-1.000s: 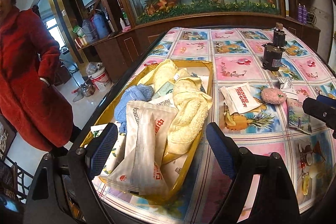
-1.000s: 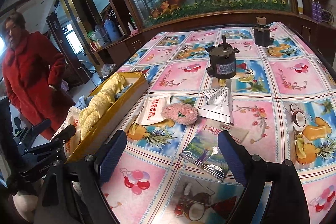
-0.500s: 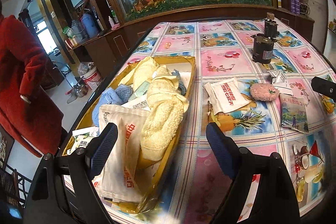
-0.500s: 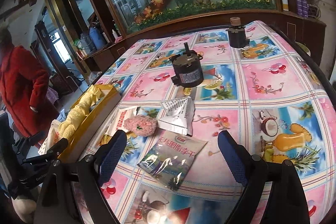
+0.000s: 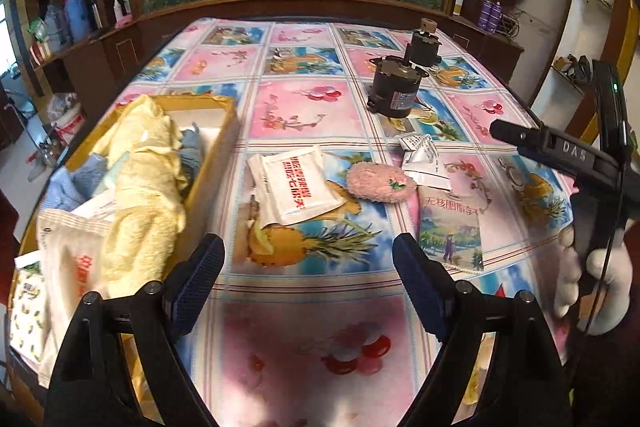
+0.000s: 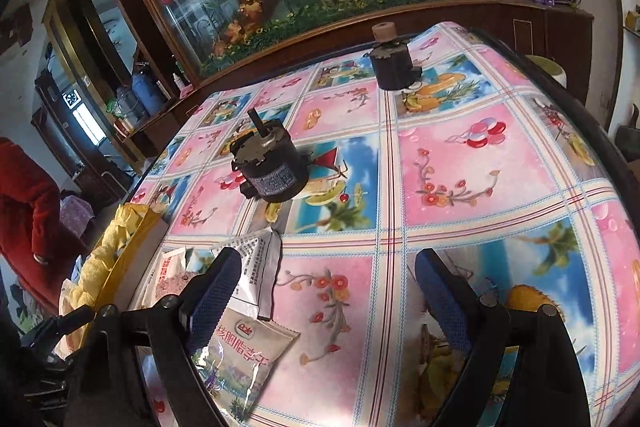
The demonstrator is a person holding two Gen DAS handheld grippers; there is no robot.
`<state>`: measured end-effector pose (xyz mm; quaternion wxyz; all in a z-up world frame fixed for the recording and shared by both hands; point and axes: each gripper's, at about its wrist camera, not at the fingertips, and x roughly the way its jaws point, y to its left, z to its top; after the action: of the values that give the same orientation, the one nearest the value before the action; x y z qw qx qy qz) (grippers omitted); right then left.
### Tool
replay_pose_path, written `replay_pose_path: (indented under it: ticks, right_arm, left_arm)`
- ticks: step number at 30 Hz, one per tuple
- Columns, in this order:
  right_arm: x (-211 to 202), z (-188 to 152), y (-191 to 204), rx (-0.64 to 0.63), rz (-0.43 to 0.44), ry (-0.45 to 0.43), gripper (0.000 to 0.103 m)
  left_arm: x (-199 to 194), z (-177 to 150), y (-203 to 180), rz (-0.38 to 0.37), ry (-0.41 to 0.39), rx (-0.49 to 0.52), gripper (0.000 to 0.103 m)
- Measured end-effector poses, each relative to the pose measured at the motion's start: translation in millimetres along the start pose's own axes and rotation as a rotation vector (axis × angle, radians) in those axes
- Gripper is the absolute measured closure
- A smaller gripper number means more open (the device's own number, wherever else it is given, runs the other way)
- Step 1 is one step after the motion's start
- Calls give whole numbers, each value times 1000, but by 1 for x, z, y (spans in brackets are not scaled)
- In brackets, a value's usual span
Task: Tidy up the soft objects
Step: 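Move both tools back over the remaining packets on the table, then grasp the pink fluffy ball with the left tool while the right tool grasps the white printed packet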
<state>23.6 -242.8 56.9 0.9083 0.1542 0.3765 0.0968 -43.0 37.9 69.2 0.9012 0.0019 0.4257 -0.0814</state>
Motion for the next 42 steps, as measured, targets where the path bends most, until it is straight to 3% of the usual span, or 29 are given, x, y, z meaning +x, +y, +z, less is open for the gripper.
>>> replay_pose_path:
  ticks: [3,10,16,17,18,19,24,28,33,37,38,40,41,42]
  right_arm:
    - [1,-2,-2,-2,-8,7,12]
    - [0,-3,-8,30,-3,8,12]
    - [2,-4,-6,30,-6,15,12]
    - [3,-4,-6,29,-9,17,12]
    - [4,-4,-6,30,-12,21,12]
    - [6,-5,-6,30,-15,25,12]
    - [10,-7,-4,15,-21,34,12]
    - [18,-5,6,-1,48,76,12]
    - [50,-1,44,-105,43,187,13]
    - [77,-2,75,-211,-16,245,14]
    - [81,-3,80,-225,-18,253,21]
    - [83,-4,88,-257,-31,250,52]
    - [83,-4,89,-254,-20,256,60]
    - [80,-3,89,-238,-2,254,60]
  left_arm:
    - [22,14,-4,-60,37,-39,17]
    - [55,36,-28,-150,46,-17,17]
    - [80,46,-42,-141,63,42,18]
    - [83,45,-43,-157,73,47,24]
    - [85,44,-45,-180,84,53,46]
    - [87,42,-47,-195,100,60,59]
    - [68,40,-40,-237,60,39,60]
    - [40,41,-30,-267,19,13,59]
    - [16,32,-21,-239,-16,21,59]
    - [-2,20,-1,-259,-27,-25,59]
    - [-7,17,5,-259,-34,-37,59]
    - [-19,13,21,-253,-54,-63,59]
    - [-26,11,30,-247,-65,-76,59]
    - [-33,10,40,-240,-76,-90,59]
